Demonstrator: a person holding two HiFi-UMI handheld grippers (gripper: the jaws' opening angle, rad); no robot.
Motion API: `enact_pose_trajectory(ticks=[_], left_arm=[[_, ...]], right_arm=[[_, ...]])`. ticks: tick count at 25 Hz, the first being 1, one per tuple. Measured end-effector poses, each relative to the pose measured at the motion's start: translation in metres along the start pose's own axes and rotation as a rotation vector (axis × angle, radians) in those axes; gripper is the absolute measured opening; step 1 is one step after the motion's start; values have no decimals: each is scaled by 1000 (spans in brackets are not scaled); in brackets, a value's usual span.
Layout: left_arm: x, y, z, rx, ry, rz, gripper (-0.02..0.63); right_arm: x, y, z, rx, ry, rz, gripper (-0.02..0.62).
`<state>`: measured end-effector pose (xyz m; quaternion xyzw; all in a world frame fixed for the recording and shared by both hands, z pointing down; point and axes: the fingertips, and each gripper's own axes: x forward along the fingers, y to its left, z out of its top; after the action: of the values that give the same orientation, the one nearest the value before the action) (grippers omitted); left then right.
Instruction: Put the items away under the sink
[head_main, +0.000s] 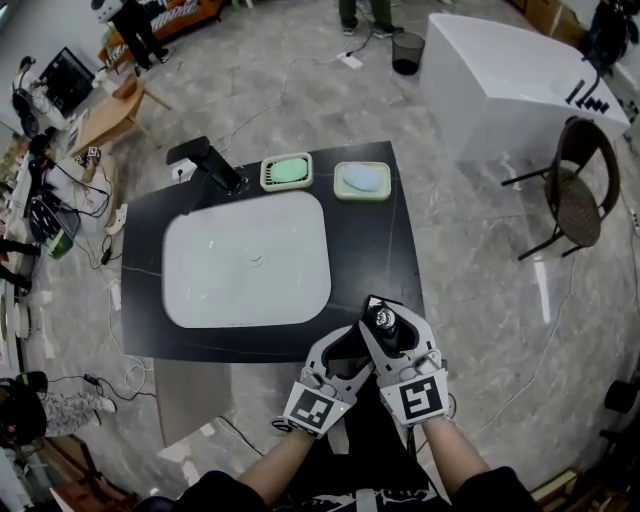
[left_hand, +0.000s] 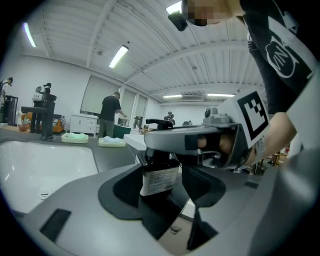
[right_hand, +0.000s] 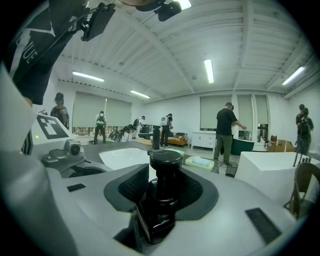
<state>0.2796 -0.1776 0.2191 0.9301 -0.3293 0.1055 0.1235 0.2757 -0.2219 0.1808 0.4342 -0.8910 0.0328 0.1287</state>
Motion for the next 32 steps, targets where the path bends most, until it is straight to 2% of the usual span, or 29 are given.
enact_pose_trajectory(ticks=[3, 8, 13, 15, 17, 21, 24, 27, 32], left_arm=[[10, 0, -1, -10, -5, 16, 276], [23, 1, 4, 11, -26, 64, 307], [24, 1, 4, 22, -29, 76, 307], [24, 1, 4, 28, -30, 80, 307], [23, 1, 4, 30, -26, 88, 307], [22, 2, 1, 12, -4, 111, 307], [21, 6, 7, 29, -25, 138, 319], [12, 8, 7, 47, -35, 163, 319], [-10, 7, 4, 52, -44, 164, 330]], right_arm=[[0, -1, 2, 4, -12, 15, 142], [-6, -1, 4, 5, -50, 17, 140], [-6, -4, 7, 52, -90, 20, 140], [-6, -6, 7, 38, -74, 30, 107], [-6, -5, 8, 14, -63, 32, 106], [-9, -1, 23, 53, -156, 17, 104], [-8, 3, 29, 69, -176, 22, 104], [-7, 12, 32, 57, -174, 27, 104], [-8, 39, 37, 45, -167, 32, 104]])
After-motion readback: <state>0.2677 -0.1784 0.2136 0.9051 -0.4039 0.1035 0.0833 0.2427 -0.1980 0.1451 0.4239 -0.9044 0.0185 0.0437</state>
